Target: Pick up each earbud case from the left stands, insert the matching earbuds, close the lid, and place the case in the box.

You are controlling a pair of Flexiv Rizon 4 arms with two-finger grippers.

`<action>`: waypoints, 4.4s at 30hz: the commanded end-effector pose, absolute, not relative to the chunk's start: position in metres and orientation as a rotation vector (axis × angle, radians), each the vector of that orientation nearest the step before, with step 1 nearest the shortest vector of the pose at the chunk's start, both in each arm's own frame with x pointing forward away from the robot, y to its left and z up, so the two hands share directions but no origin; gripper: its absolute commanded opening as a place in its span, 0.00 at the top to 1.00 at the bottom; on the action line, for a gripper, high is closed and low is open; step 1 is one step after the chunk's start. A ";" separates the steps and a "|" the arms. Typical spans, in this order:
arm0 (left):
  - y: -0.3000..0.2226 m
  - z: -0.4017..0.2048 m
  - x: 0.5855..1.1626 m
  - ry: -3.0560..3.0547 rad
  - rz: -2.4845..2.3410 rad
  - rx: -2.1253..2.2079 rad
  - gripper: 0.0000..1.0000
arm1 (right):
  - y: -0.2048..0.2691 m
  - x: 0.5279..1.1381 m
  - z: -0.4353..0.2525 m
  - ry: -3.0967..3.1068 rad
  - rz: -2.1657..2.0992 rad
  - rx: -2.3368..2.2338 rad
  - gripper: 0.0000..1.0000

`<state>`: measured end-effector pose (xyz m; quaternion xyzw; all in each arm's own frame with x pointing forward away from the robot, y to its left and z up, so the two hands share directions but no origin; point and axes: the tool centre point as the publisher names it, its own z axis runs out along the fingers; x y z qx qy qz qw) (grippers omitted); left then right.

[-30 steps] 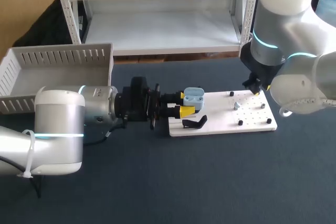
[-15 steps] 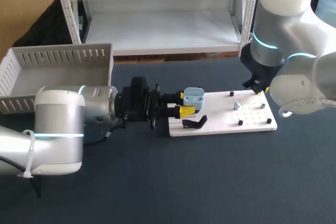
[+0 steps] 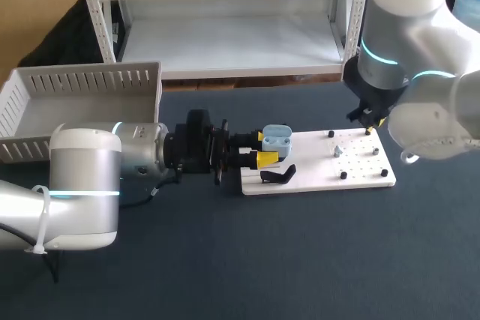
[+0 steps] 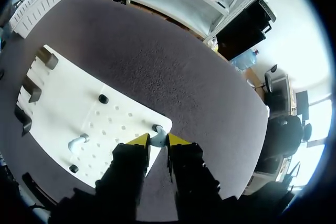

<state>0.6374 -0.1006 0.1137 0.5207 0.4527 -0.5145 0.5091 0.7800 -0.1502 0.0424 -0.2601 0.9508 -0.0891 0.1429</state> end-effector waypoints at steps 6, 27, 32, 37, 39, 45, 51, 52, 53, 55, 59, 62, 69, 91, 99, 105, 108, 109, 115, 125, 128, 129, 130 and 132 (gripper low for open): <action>-0.101 0.113 0.638 1.088 -1.240 1.253 1.00 | -0.154 0.737 0.092 2.647 -0.283 -0.770 1.00; -0.101 0.113 0.638 1.088 -1.240 1.253 1.00 | -0.075 0.615 0.204 2.724 -0.331 -0.744 1.00; -0.101 0.113 0.638 1.088 -1.240 1.253 1.00 | -0.062 0.597 0.208 2.717 -0.339 -0.764 1.00; -0.101 0.113 0.638 1.088 -1.240 1.253 1.00 | -0.062 0.597 0.208 2.717 -0.339 -0.764 1.00; -0.101 0.113 0.638 1.088 -1.240 1.253 1.00 | -0.062 0.597 0.208 2.717 -0.339 -0.764 1.00; -0.101 0.113 0.638 1.088 -1.240 1.253 1.00 | -0.062 0.597 0.208 2.717 -0.339 -0.764 1.00; -0.101 0.113 0.638 1.088 -1.240 1.253 1.00 | -0.044 0.597 0.207 2.924 -0.310 -0.607 1.00; -0.101 0.113 0.638 1.088 -1.240 1.253 1.00 | -0.041 0.597 0.206 2.945 -0.334 -0.559 1.00; -0.101 0.113 0.638 1.088 -1.240 1.253 1.00 | -0.036 0.599 0.207 2.968 -0.307 -0.467 1.00; -0.101 0.113 0.638 1.088 -1.240 1.253 1.00 | -0.030 0.599 0.209 2.976 -0.373 -0.383 1.00; -0.101 0.113 0.638 1.088 -1.240 1.253 1.00 | -0.020 0.599 0.206 2.956 -0.502 -0.287 1.00; -0.101 0.113 0.638 1.088 -1.240 1.253 1.00 | -0.009 0.598 0.202 2.913 -0.577 -0.309 1.00; -0.101 0.113 0.638 1.088 -1.240 1.253 1.00 | -0.002 0.592 0.206 2.888 -0.515 -0.340 1.00; -0.101 0.113 0.638 1.088 -1.240 1.253 1.00 | 0.015 0.601 0.211 2.977 -0.062 0.239 1.00; -0.101 0.113 0.638 1.088 -1.240 1.253 1.00 | 0.012 0.603 0.206 3.016 0.192 0.345 1.00; -0.101 0.113 0.638 1.088 -1.240 1.253 1.00 | 0.012 0.603 0.206 3.016 0.192 0.345 1.00; -0.101 0.113 0.638 1.088 -1.240 1.253 1.00 | 0.012 0.603 0.206 3.016 0.192 0.345 1.00; -0.101 0.113 0.638 1.088 -1.240 1.253 1.00 | 0.014 0.603 0.204 3.020 0.175 0.333 1.00; -0.101 0.113 0.638 1.088 -1.240 1.253 1.00 | 0.026 0.604 0.197 3.021 0.104 0.314 1.00; -0.101 0.113 0.638 1.088 -1.240 1.253 1.00 | 0.037 0.609 0.195 3.074 0.061 0.353 1.00; -0.101 0.113 0.638 1.088 -1.240 1.253 1.00 | 0.040 0.610 0.195 3.078 0.063 0.361 1.00; -0.101 0.113 0.638 1.088 -1.240 1.253 1.00 | 0.040 0.610 0.194 3.080 0.059 0.366 1.00; -0.101 0.113 0.638 1.088 -1.240 1.253 1.00 | 0.041 0.610 0.194 3.081 0.057 0.367 1.00; -0.101 0.113 0.638 1.088 -1.240 1.253 1.00 | 0.043 0.611 0.193 3.084 0.053 0.369 1.00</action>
